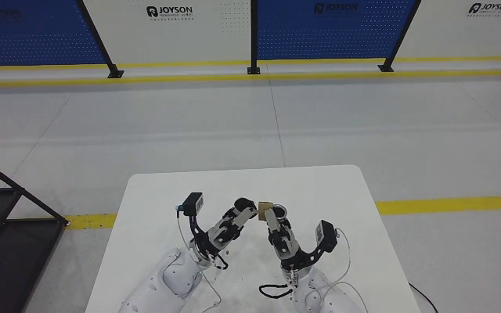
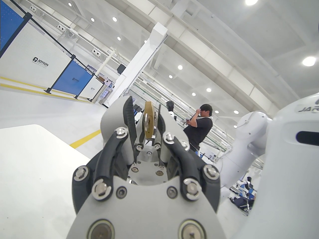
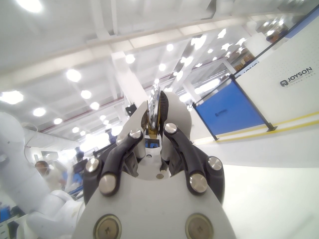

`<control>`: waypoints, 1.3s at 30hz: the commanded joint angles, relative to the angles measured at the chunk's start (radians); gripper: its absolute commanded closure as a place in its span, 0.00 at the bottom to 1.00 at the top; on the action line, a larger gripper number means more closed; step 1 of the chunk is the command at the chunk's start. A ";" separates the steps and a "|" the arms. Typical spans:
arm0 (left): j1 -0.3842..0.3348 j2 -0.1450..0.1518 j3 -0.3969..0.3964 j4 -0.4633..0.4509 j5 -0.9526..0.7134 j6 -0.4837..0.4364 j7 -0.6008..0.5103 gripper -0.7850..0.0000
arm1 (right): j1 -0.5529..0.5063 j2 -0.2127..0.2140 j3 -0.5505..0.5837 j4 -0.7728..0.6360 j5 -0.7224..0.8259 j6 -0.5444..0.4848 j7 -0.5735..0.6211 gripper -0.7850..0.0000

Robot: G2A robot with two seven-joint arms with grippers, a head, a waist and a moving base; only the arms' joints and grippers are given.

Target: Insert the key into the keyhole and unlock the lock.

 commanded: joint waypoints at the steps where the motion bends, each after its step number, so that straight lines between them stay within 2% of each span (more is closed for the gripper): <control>1: 0.003 0.001 -0.003 -0.002 -0.002 0.000 0.000 0.14 | 0.000 0.000 0.003 0.000 0.000 0.001 0.000 1.00; 4: 0.007 0.002 -0.008 -0.006 -0.002 0.000 -0.001 0.20 | -0.002 0.000 0.008 -0.001 0.004 -0.001 0.000 1.00; 6: 0.009 0.002 -0.011 -0.006 -0.004 0.000 0.000 0.30 | -0.003 0.000 0.012 -0.001 0.006 -0.004 0.001 1.00; 8: 0.011 0.003 -0.015 -0.006 -0.001 0.000 0.001 0.34 | -0.004 0.000 0.015 -0.002 0.011 -0.006 0.004 1.00; 13: 0.014 0.006 -0.021 -0.004 0.005 0.000 -0.005 0.65 | -0.005 -0.001 0.019 -0.001 0.026 -0.009 0.026 1.00; 21: 0.011 0.008 -0.014 0.001 0.015 0.000 -0.017 0.93 | -0.007 -0.002 0.023 -0.004 0.042 -0.013 0.056 1.00; 26: 0.009 0.008 -0.012 0.006 0.016 0.000 -0.016 0.95 | -0.009 -0.003 0.025 -0.008 0.045 -0.015 0.074 1.00; 33: 0.006 0.008 -0.011 0.011 0.023 0.000 -0.018 0.93 | -0.012 -0.003 0.029 -0.012 0.045 -0.010 0.089 1.00; 36: 0.006 0.008 -0.012 0.014 0.027 0.000 -0.018 0.99 | -0.013 -0.004 0.029 -0.012 0.045 -0.008 0.097 1.00; 39: 0.005 0.007 -0.013 0.017 0.034 0.000 -0.017 1.00 | -0.013 -0.005 0.030 -0.014 0.046 -0.004 0.103 1.00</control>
